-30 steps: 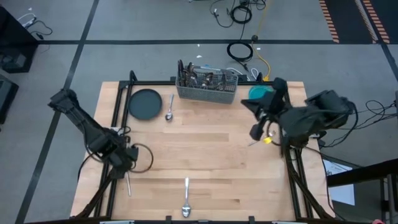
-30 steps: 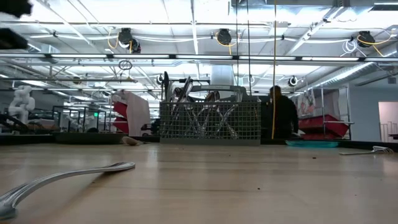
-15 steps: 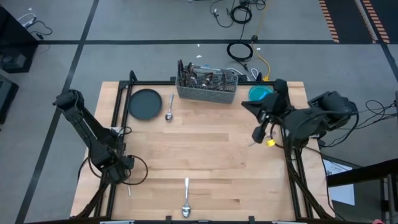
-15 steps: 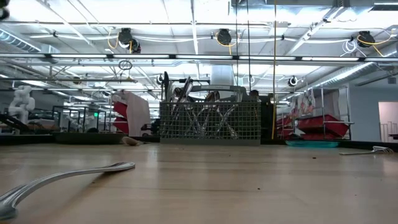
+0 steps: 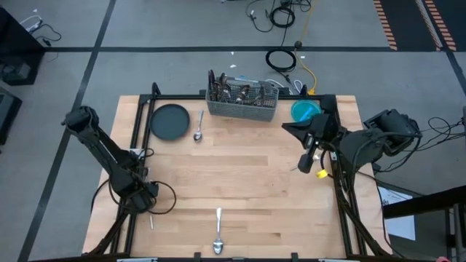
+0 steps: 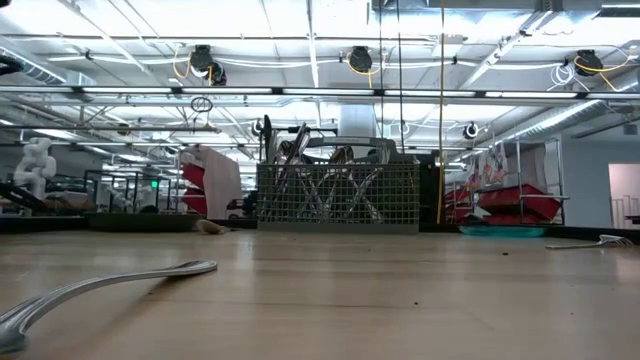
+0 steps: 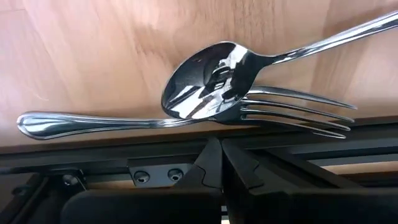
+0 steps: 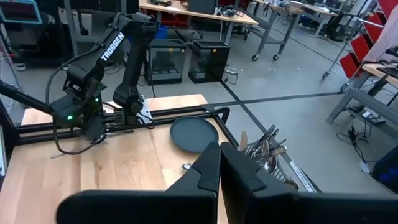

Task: Sort silverware
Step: Put the fork into the silverware basket

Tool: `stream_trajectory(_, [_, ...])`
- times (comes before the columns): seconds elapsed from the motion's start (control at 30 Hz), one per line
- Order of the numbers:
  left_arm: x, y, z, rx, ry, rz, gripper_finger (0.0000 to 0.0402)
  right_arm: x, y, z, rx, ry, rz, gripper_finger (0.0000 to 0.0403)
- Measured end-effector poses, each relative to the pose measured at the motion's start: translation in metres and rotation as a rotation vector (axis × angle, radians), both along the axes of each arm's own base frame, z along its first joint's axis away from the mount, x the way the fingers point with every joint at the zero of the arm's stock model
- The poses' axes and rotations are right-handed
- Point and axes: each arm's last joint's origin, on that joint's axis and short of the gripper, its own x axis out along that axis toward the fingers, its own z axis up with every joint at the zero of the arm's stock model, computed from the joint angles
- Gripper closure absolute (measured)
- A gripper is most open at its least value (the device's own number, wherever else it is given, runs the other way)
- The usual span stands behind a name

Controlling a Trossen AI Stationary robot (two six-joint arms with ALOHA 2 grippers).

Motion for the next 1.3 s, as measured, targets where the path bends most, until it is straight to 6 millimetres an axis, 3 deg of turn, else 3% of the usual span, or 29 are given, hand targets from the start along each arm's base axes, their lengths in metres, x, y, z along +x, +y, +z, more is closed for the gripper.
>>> stream_trajectory(0.33, [0.022,0.009,0.004,0.051,0.018,0.195,0.0402,0.001,0.000,0.001,-0.034,0.005,0.016,0.0403])
stream_trajectory(0.87, [0.038,-0.008,-0.029,0.004,0.096,0.246,0.0402,-0.001,-0.001,0.004,-0.028,-0.007,0.022,0.0403])
stream_trajectory(1.07, [0.067,-0.011,-0.022,-0.072,-0.076,0.300,0.0402,-0.003,-0.001,0.004,-0.048,0.000,0.030,0.0403])
stream_trajectory(1.3, [0.116,0.002,-0.009,-0.082,-0.422,0.406,0.0401,-0.002,-0.001,0.005,-0.059,0.002,0.034,0.0403])
